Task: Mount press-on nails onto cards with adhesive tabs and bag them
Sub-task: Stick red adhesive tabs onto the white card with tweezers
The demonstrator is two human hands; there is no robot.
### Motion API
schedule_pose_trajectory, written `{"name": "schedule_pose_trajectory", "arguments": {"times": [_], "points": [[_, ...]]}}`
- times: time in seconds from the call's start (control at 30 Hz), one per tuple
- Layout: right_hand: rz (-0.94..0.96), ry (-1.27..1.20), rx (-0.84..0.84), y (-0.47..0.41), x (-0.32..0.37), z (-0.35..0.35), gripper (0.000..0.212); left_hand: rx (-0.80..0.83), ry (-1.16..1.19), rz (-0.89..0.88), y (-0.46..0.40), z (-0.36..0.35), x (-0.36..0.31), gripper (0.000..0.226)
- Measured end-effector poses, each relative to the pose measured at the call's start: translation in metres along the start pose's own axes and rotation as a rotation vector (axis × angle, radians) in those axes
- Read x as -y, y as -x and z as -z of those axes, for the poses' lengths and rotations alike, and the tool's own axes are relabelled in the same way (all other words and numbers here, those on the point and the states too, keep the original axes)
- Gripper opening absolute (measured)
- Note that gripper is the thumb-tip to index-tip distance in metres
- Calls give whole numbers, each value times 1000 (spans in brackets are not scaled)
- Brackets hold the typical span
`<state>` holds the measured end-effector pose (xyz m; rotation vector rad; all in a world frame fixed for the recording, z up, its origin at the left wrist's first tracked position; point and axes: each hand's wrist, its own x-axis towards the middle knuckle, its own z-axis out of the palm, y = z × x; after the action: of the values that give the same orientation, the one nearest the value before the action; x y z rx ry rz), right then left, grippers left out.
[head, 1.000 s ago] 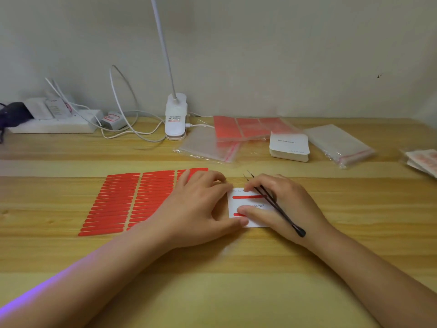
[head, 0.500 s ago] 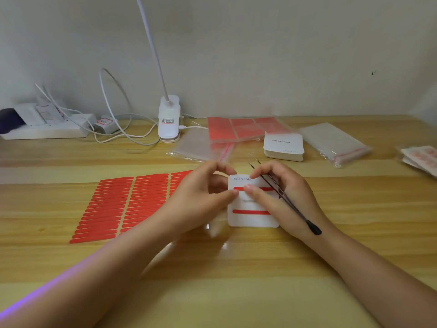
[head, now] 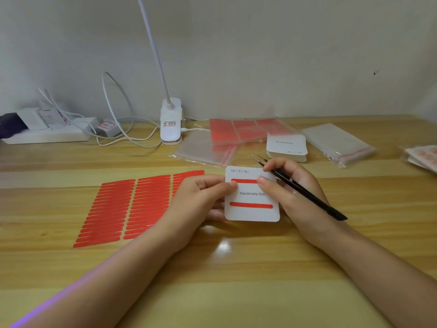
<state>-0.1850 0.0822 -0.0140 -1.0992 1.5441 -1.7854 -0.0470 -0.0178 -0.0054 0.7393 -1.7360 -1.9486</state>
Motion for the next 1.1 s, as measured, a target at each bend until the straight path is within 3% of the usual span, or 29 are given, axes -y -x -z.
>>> {"name": "schedule_pose_trajectory", "arguments": {"times": [0.17,0.27,0.33,0.47,0.7,0.9,1.1], "points": [[11,-11,-130,-3,-5,0,21,-30,13,-24,1,-1,2,16],[139,14,-306,-3,-2,2,5,-73,8,-26,0,-2,1,17],[236,56,-351,-1,2,3,14,-87,2,-28,0,-3,1,19],[287,126,-195,6,5,-5,13,-80,-42,-38,2,-6,0,22],[246,214,-10,7,8,-11,41,-53,-47,-45,4,-6,-3,26],[384,367,-79,15,2,-5,13,-21,-72,-54,3,-6,-2,21],[421,441,-93,16,-1,-6,24,-25,-61,-45,2,-5,-1,24]]}}
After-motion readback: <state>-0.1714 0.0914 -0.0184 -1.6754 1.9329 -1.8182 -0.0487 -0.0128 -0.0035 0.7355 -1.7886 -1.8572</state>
